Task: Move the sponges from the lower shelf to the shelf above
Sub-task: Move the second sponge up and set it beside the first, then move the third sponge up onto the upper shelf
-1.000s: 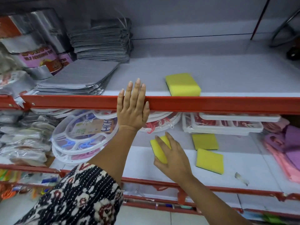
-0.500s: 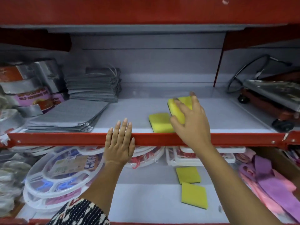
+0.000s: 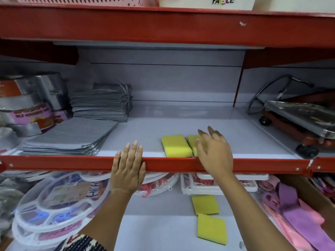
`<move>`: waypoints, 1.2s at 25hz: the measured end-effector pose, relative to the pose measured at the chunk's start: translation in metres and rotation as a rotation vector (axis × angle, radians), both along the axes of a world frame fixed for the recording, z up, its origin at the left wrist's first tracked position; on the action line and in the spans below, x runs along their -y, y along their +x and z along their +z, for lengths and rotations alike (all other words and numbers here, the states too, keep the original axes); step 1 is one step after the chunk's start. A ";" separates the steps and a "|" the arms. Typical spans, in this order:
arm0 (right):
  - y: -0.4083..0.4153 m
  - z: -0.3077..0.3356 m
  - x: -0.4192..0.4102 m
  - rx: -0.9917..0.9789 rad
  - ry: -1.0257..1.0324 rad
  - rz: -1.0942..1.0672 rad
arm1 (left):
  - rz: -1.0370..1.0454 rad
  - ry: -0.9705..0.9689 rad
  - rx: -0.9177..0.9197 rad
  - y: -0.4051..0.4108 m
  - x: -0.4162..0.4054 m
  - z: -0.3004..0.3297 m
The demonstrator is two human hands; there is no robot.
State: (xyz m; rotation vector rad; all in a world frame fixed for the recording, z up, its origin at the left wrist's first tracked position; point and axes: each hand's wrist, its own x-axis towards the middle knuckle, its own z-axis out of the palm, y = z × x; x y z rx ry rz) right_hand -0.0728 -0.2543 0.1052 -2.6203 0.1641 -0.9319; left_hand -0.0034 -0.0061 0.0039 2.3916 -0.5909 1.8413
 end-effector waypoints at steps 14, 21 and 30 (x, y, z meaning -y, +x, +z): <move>-0.077 -0.245 0.055 -0.761 -0.041 0.082 | -0.003 -0.009 0.046 0.004 -0.001 -0.007; -0.064 -0.254 0.064 -0.943 -0.089 0.093 | 0.013 -0.012 0.040 0.002 0.000 -0.006; -0.102 -0.204 0.035 -0.270 0.157 0.211 | 0.006 -0.013 -0.006 -0.003 -0.001 -0.003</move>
